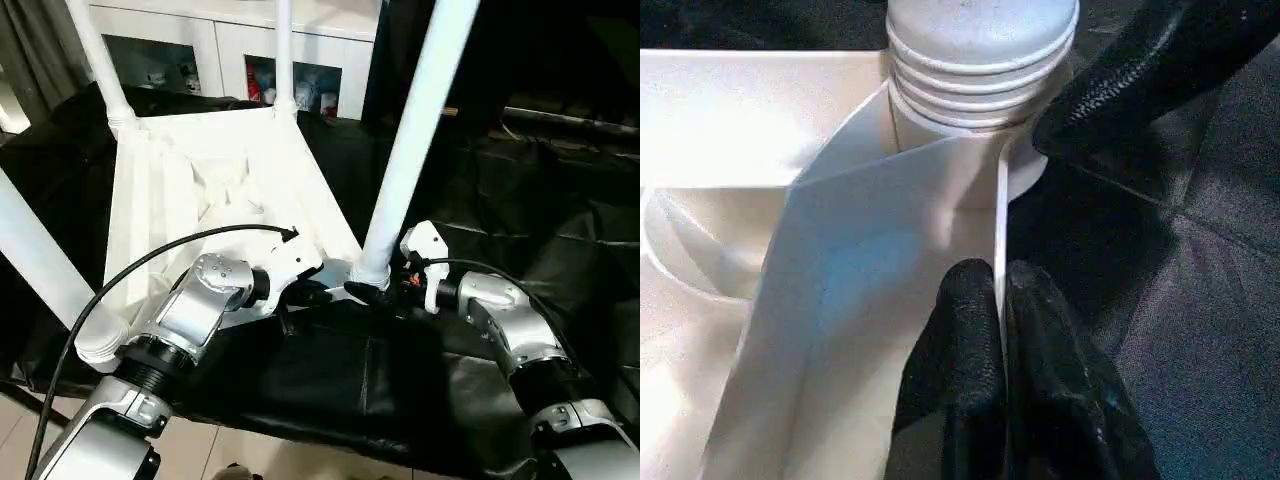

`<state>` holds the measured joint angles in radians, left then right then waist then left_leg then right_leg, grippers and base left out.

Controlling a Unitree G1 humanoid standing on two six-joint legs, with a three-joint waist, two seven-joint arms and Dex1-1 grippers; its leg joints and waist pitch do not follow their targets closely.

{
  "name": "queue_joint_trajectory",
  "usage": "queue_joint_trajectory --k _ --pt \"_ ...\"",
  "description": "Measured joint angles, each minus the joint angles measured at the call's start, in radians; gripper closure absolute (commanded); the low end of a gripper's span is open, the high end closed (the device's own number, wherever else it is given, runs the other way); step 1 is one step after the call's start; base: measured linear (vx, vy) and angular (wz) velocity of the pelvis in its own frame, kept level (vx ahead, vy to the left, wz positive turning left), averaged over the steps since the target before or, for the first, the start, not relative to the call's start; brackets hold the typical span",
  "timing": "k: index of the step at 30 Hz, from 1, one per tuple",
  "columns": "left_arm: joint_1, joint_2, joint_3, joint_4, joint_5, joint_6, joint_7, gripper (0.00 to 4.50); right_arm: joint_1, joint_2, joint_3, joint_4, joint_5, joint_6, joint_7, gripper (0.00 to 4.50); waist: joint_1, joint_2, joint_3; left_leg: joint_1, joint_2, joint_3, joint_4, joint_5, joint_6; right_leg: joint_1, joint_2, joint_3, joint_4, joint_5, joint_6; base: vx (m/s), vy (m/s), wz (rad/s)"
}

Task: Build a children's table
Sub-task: Rotate leg to tighten

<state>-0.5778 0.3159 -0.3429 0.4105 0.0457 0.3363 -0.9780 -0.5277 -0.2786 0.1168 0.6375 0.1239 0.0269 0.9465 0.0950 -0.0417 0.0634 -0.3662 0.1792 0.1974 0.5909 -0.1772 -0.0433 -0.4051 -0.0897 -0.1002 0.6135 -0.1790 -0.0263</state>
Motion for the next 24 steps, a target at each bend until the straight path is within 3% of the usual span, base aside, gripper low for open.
queue_joint_trajectory --k 4,17,24 --pt "0.0 0.001 0.0 0.0 0.0 0.0 -0.001 4.5 -0.002 -0.001 -0.003 0.013 0.0 -0.01 -0.001 0.19 0.0 0.0 0.0 0.0 0.0 0.0 0.0 0.0 0.0 0.0 0.0 0.0 0.0 0.0 0.0 0.0 0.0 0.0" --pt "0.001 0.004 0.0 0.0 0.0 -0.006 -0.01 4.5 -0.002 0.001 -0.014 0.037 0.002 -0.037 -0.004 1.43 0.0 0.0 0.0 0.0 0.0 0.0 0.0 0.0 0.0 0.0 0.0 0.0 0.0 0.0 0.0 0.0 0.0 0.0" --pt "0.0 0.002 0.007 0.019 0.0 -0.015 0.001 4.5 -0.003 0.033 -0.033 0.077 0.012 -0.057 -0.048 1.7 -0.005 0.001 0.0 0.001 0.0 0.0 0.0 0.0 0.0 0.001 0.0 0.0 0.001 0.0 -0.001 0.0 0.0 0.0"
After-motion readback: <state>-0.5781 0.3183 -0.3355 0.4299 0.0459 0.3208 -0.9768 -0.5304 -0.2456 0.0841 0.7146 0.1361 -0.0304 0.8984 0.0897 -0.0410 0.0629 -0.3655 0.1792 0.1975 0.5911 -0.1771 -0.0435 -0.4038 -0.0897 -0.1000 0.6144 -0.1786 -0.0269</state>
